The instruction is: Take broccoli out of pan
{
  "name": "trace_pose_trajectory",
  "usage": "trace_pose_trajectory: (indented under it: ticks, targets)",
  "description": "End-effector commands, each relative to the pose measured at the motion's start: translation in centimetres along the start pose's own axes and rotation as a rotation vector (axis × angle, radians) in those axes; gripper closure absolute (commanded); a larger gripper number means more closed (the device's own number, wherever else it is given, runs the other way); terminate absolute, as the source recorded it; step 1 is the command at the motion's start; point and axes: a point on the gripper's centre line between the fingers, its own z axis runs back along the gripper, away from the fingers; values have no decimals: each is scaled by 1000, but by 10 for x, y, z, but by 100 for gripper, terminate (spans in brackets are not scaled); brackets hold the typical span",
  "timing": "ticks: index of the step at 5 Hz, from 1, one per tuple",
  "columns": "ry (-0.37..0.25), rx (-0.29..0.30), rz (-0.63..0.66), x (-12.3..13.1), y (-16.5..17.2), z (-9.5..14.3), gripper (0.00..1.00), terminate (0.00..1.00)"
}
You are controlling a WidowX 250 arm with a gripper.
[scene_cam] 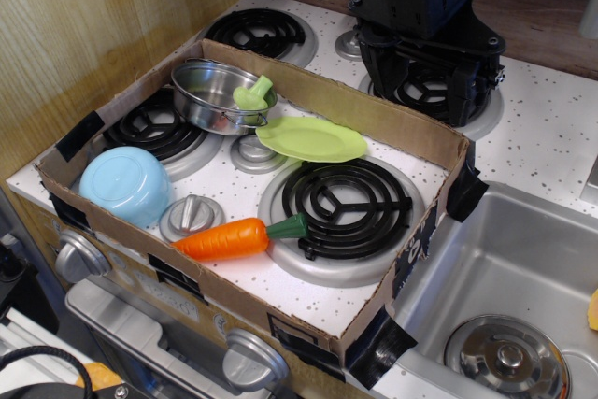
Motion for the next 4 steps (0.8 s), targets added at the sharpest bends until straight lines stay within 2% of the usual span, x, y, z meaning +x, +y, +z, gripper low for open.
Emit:
trace_pose_trajectory:
  ticks: [1, 3, 4]
  targets:
    - [0, 0, 0, 0, 0, 0, 0, 0]
    - [11, 63, -53, 7, 63, 26, 0, 0]
    - [10, 116, -96, 13, 96, 35, 0, 0]
